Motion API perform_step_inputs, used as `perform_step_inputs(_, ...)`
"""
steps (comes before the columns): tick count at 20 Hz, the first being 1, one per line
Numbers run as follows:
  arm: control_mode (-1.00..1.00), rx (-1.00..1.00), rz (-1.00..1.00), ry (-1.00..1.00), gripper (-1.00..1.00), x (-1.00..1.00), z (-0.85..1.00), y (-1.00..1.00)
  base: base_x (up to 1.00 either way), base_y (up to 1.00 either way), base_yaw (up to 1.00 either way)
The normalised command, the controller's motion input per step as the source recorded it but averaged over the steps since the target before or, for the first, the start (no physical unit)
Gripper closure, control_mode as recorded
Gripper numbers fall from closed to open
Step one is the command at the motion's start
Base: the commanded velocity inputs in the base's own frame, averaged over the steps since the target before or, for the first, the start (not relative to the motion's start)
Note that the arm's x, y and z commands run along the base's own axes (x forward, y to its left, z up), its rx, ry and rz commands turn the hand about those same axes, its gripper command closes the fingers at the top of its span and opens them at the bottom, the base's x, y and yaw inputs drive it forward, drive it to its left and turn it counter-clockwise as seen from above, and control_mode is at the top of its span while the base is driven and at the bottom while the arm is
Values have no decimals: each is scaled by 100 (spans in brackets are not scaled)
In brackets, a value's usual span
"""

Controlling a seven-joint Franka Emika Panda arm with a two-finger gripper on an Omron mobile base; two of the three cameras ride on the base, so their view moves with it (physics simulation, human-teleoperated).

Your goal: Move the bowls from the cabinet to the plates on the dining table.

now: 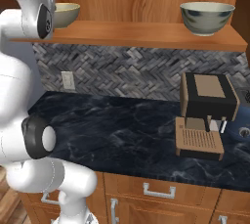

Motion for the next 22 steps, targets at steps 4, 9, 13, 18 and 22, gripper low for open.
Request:
perform_step_inputs(4, -100, 0, 4, 0, -100, 39, 0, 0, 0, 0, 0)
perform_step_inputs(9, -100, 0, 5, 0, -100, 37, 0, 0, 0, 0, 0)
perform_step_inputs(13, -100, 0, 8, 0, -100, 31, 0, 9, 0, 0, 0)
perform_step_inputs(18, -100, 0, 10, 0, -100, 29, 0, 17, 0, 0, 0)
perform_step_inputs(22, -100, 0, 11, 0, -100, 27, -1, 16, 0, 0, 0)
